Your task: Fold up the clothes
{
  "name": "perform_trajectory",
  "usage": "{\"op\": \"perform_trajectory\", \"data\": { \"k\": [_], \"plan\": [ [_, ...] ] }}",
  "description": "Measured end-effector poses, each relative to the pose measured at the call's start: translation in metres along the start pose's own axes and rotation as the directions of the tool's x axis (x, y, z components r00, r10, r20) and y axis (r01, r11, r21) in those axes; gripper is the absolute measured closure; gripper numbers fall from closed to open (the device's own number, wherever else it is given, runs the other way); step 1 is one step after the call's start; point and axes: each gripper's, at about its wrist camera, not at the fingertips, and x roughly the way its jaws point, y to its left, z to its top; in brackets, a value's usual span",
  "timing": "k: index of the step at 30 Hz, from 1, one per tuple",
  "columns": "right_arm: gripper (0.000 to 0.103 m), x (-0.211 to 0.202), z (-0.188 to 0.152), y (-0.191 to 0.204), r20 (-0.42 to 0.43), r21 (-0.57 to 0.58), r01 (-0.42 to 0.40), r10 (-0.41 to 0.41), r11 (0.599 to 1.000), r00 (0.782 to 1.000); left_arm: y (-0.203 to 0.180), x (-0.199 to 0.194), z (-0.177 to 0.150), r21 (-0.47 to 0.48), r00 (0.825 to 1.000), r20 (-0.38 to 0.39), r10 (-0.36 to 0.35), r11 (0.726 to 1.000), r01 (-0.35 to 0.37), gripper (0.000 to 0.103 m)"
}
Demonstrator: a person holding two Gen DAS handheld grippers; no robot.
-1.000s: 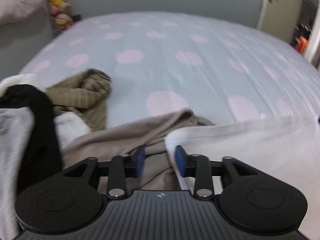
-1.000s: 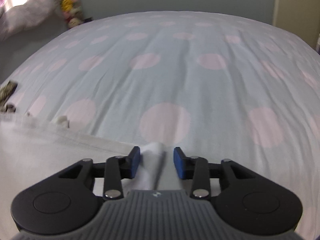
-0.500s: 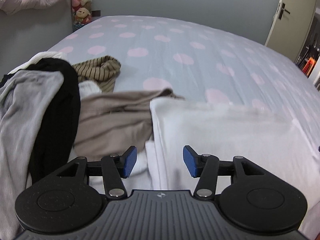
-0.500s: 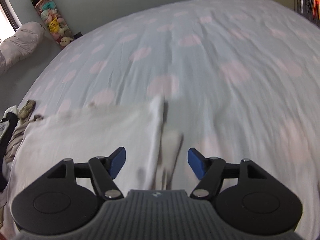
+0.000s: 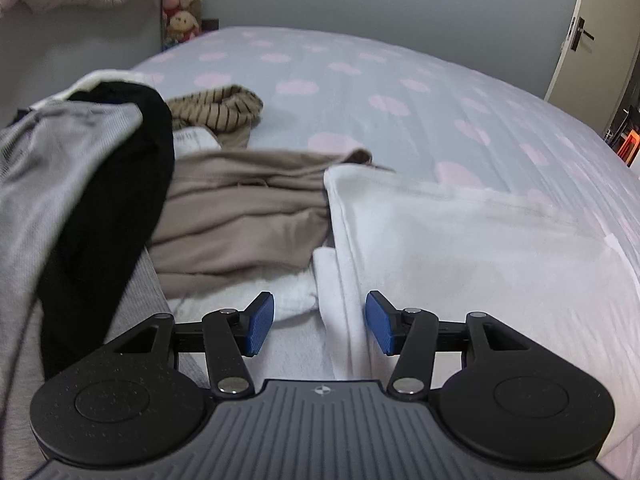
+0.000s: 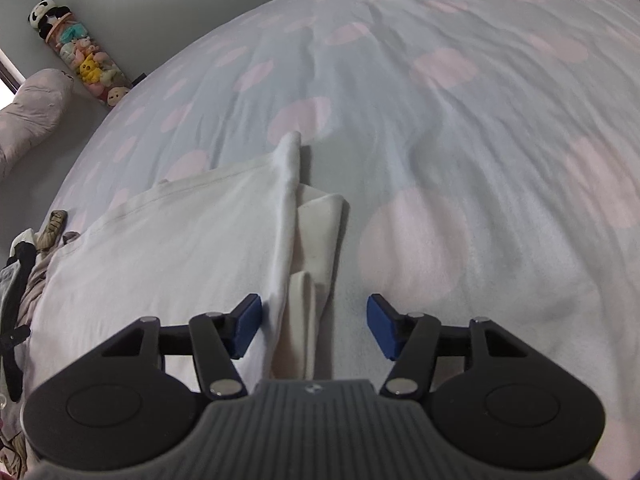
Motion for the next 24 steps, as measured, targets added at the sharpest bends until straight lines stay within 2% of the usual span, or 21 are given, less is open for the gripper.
{"op": "perform_trajectory", "data": {
  "k": [4, 9, 13, 14, 20, 24],
  "plan": [
    [0.050, 0.002, -0.001, 0.010, 0.003, -0.056, 0.034, -0.034, 0.998, 0.999, 0.004, 0.007, -0.001, -0.025, 1.000, -0.012, -0.018, 1.000, 0.018, 0.054],
    [0.071, 0.006, -0.001, 0.021, -0.007, -0.107, 0.060, -0.061, 0.992, 0.998, 0.004, 0.016, -0.002, -0.016, 0.999, -0.038, -0.014, 1.000, 0.014, 0.054],
    [0.077, 0.008, -0.001, 0.029, -0.013, -0.128, 0.086, -0.088, 0.988, 0.996, 0.005, 0.018, -0.003, -0.013, 0.998, -0.056, -0.013, 1.000, 0.012, 0.054],
    [0.084, 0.009, -0.001, 0.031, -0.014, -0.133, 0.093, -0.095, 0.987, 0.995, 0.005, 0.019, -0.003, -0.016, 0.998, -0.058, -0.014, 1.000, 0.013, 0.054],
    [0.087, 0.007, 0.004, 0.041, -0.039, -0.139, 0.120, -0.126, 0.983, 0.991, 0.006, 0.019, -0.004, -0.019, 0.998, -0.063, -0.018, 1.000, 0.017, 0.054],
    [0.087, 0.000, 0.014, 0.039, -0.064, -0.073, 0.110, -0.115, 0.991, 0.991, 0.006, 0.020, -0.003, -0.020, 0.998, -0.066, -0.019, 1.000, 0.018, 0.054]
  ]
}}
